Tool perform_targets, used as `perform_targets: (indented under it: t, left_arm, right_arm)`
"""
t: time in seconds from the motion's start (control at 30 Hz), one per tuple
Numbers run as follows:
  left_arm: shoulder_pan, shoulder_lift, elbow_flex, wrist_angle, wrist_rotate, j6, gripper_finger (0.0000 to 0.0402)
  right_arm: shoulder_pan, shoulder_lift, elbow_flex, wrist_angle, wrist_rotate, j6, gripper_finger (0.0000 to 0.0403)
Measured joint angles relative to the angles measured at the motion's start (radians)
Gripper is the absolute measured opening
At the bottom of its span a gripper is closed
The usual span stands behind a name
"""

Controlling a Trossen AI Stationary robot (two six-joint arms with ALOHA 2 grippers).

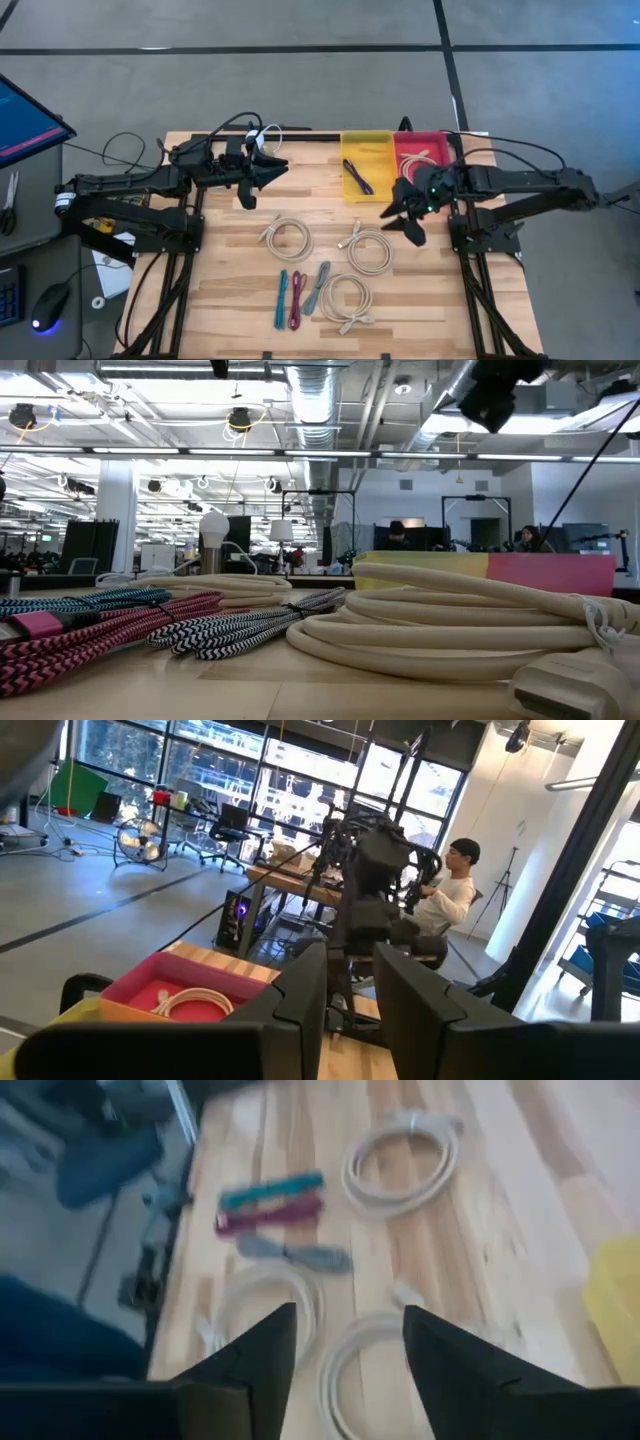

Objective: Pick & Place USB Port
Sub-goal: Put the white HDMI cable into the red bin

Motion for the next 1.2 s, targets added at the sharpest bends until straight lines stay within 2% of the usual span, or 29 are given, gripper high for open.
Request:
perform_targets:
  t: [0.17,0.37,0.57,0.8,1.0,1.2]
  left_arm:
    - [0.000,0.000,0.000,0.000,0.000,0.000,0.0086]
    - [0.000,0.000,0.000,-0.002,0.000,0.000,0.0086]
    - [0.000,0.000,0.000,-0.004,-0.002,0.000,0.0086]
    - [0.001,0.000,0.000,-0.004,-0.007,0.000,0.0086]
    - [0.001,0.000,0.000,-0.005,-0.008,0.000,0.0086]
    - [0.001,0.000,0.000,-0.005,-0.008,0.000,0.0086]
  right_arm:
    - [0.052,0.014,0.000,-0.117,0.033,-0.015,0.0185]
    - [0.114,0.090,0.000,-0.218,0.026,-0.040,0.0163]
    - [0.177,0.209,0.000,-0.243,0.034,-0.113,0.0154]
    - [0.227,0.333,0.000,-0.269,0.093,-0.240,0.0174]
    - [0.251,0.417,0.000,-0.273,0.161,-0.252,0.0184]
    - [0.250,0.496,0.000,-0.265,0.177,-0.251,0.0183]
